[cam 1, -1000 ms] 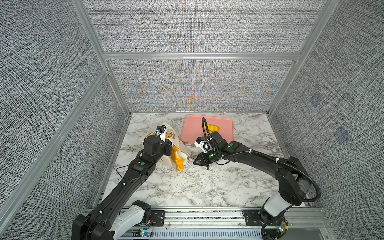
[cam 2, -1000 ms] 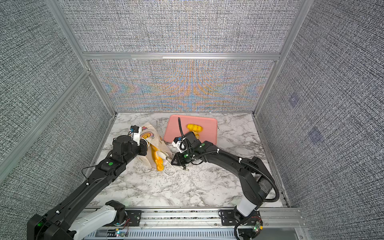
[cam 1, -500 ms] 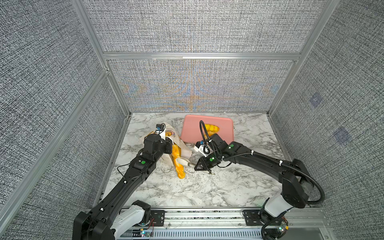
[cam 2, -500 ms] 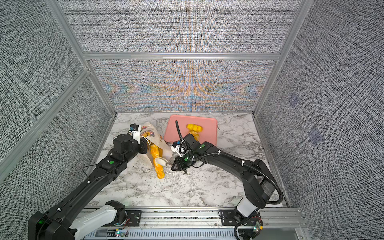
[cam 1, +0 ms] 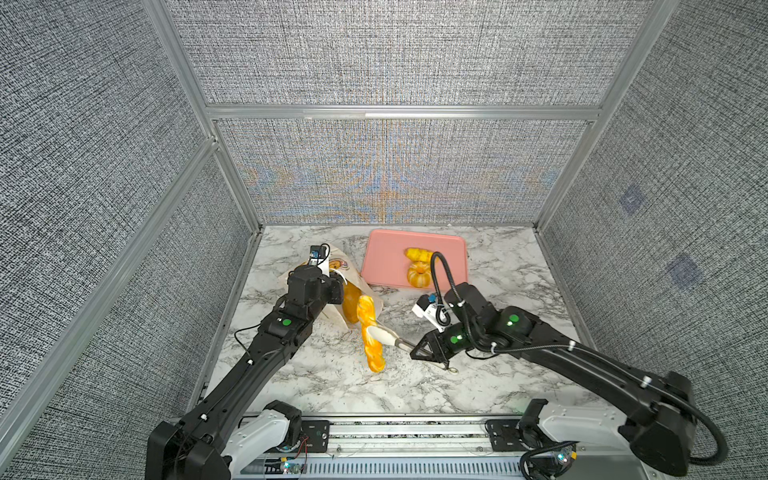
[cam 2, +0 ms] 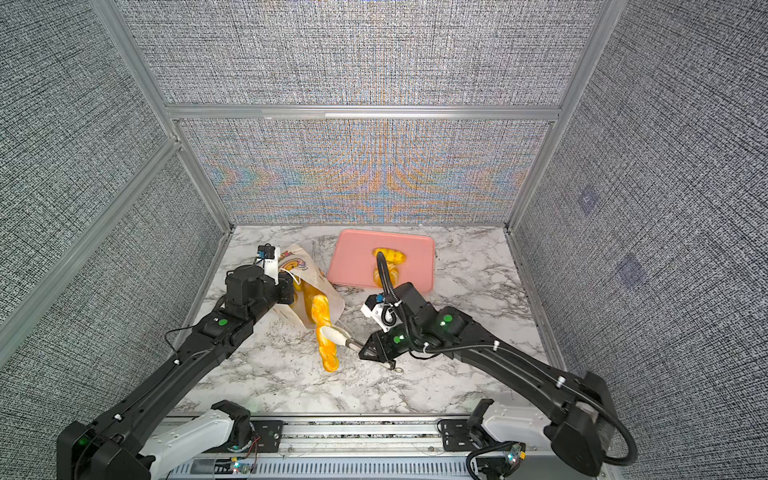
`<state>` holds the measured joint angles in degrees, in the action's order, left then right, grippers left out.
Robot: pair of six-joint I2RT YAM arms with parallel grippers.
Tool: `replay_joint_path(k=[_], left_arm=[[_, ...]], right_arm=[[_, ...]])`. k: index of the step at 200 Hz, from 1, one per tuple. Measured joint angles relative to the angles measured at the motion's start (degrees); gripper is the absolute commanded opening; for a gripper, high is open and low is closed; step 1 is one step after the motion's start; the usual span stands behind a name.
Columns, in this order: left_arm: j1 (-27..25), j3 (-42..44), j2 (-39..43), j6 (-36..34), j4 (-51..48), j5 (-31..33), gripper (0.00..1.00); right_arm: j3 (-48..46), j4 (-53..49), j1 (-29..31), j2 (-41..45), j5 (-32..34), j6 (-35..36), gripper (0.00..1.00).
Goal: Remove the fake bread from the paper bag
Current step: 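Pull the twisted bread out of the bag and swing it over the tray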
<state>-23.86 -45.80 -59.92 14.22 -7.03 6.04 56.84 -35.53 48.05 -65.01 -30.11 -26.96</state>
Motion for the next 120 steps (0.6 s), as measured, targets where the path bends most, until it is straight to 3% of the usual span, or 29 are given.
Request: replay_joint_path(k=[30, 60, 120], left_arm=[[0.00, -1.44, -1.14, 0.46, -0.04, 0.74, 0.00], [0.00, -2.23, -1.75, 0.83, -0.13, 1.31, 0.00], [0.00, -0.90, -1.11, 1.40, 0.46, -0.31, 0.00]], right_arm=[[2.23, -3.23, -1.81, 8.15, 1.75, -1.25, 0.00], [8.57, -7.61, -10.36, 9.22, 2.64, -0.52, 0.00], [21.05, -14.64, -31.15, -9.18, 6.25, 10.49, 0.00]])
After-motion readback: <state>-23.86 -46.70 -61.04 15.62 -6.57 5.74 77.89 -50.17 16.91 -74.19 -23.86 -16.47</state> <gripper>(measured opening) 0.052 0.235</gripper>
